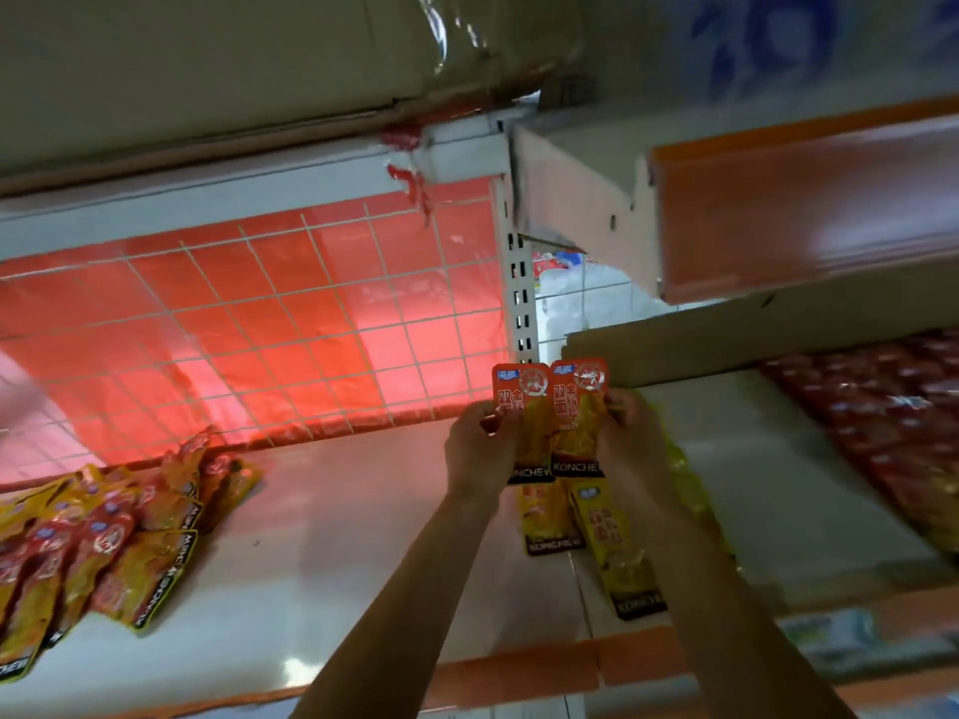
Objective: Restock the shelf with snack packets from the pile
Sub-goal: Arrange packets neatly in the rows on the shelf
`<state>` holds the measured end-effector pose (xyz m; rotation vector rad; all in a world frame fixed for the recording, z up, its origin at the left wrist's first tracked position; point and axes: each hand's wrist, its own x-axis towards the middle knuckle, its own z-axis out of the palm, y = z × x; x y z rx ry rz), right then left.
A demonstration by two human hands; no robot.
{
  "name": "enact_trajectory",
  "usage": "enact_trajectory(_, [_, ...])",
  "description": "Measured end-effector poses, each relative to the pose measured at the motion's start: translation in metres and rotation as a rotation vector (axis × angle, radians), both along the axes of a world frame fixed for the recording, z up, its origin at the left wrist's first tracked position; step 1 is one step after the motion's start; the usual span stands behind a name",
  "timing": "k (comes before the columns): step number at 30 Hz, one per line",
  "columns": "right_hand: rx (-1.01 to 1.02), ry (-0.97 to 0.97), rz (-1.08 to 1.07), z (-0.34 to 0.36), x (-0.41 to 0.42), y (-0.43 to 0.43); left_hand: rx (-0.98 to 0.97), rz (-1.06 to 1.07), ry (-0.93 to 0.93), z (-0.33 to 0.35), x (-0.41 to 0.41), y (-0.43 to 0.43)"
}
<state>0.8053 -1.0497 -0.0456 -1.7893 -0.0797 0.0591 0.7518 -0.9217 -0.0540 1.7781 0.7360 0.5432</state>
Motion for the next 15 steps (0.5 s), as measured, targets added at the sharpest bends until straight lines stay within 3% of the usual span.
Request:
enact_trajectory(5, [-0.058, 0.012, -0.078, 0.002, 0.028, -0.059, 0.111, -0.067, 0.017, 0.001, 0.031, -0.050])
enact_trajectory(15, [0.001, 0.053, -0.279, -0.003, 0.080, -0.182, 0.009, -0.123, -0.047, -0.005, 0.107, -0.161])
